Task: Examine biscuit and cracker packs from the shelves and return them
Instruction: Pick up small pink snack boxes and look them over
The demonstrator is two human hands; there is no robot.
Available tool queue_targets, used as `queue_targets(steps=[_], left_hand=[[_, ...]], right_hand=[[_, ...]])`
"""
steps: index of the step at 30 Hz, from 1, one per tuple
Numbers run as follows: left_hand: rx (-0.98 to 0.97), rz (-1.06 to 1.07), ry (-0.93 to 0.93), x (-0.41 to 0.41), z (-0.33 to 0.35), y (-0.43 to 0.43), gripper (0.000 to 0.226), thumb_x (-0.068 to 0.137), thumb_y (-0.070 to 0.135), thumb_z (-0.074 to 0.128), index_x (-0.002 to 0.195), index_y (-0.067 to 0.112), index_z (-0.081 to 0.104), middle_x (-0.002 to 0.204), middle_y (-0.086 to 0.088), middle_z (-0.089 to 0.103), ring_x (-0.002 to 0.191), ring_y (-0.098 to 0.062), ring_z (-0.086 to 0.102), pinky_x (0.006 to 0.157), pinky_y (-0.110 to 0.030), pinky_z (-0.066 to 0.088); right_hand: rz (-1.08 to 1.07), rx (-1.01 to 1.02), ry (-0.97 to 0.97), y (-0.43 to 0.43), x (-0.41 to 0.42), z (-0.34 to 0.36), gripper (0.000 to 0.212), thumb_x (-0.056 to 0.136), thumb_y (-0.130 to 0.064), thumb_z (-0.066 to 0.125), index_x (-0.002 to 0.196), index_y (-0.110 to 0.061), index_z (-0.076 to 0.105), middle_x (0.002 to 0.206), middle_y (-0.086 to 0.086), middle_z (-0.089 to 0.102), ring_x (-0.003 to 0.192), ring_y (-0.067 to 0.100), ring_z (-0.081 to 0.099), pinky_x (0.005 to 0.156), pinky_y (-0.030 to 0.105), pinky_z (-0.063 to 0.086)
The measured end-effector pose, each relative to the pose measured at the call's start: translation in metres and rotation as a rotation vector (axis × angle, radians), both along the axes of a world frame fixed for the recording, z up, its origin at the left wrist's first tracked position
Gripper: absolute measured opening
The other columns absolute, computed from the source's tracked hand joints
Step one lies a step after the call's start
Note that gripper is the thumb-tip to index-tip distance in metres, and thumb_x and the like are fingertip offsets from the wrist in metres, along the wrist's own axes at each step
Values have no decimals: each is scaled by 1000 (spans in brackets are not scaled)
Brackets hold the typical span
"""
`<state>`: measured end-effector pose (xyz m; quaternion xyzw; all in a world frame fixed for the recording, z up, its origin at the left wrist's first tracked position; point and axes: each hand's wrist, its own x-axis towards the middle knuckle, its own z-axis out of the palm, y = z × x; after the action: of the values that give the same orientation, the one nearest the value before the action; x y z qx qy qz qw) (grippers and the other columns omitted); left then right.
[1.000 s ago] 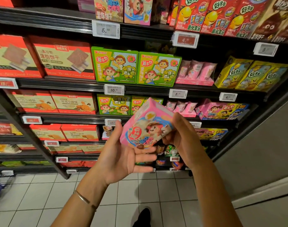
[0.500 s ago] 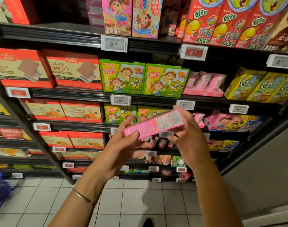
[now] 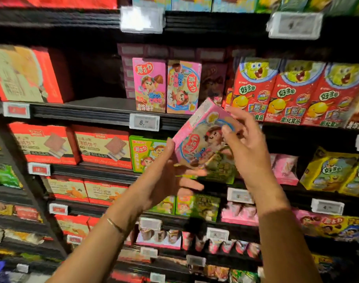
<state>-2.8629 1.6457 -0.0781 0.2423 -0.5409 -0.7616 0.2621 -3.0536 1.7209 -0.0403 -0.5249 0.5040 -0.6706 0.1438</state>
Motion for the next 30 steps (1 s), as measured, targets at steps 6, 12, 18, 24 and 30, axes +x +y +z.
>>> queue_targets(steps=[6, 12, 18, 24, 30], left_hand=[[-1033, 752, -29, -12, 70, -48, 31, 101, 38, 63, 126, 20, 60, 104, 9, 67, 87, -5, 63, 75, -22, 50], [-1811, 984, -649, -14, 138, -107, 52, 102, 52, 49, 146, 24, 52, 144, -8, 54, 137, -32, 46, 117, -57, 30], [-1967, 856, -913, -39, 169, -150, 57, 103, 65, 29, 113, 15, 56, 100, -21, 72, 91, -45, 67, 79, -52, 42], [-1997, 743, -769, -45, 168, -181, 63, 100, 66, 26, 98, 16, 63, 98, -22, 73, 91, -46, 68, 64, -42, 40], [-2003, 765, -715, -44, 163, -187, 62, 103, 61, 31, 93, 11, 67, 84, -25, 71, 79, -46, 68, 58, -38, 34]], right_hand=[[-236, -171, 306, -30, -31, 77, 36, 99, -28, 63, 135, -24, 62, 129, -13, 64, 120, 5, 60, 101, 31, 52], [-455, -177, 489, -54, -32, 102, 39, 103, -29, 61, 142, -31, 57, 131, -2, 55, 107, 6, 54, 75, 5, 39], [-611, -58, 592, -65, -32, 108, 44, 103, -35, 61, 147, -32, 55, 130, -2, 51, 100, 3, 45, 69, 22, 41], [-727, 54, 632, -79, -29, 104, 44, 102, -36, 64, 145, -34, 55, 135, -4, 46, 102, 7, 49, 78, 36, 56], [-815, 31, 631, -91, -26, 95, 39, 100, -36, 67, 137, -34, 58, 132, -5, 55, 104, 11, 54, 70, 29, 42]])
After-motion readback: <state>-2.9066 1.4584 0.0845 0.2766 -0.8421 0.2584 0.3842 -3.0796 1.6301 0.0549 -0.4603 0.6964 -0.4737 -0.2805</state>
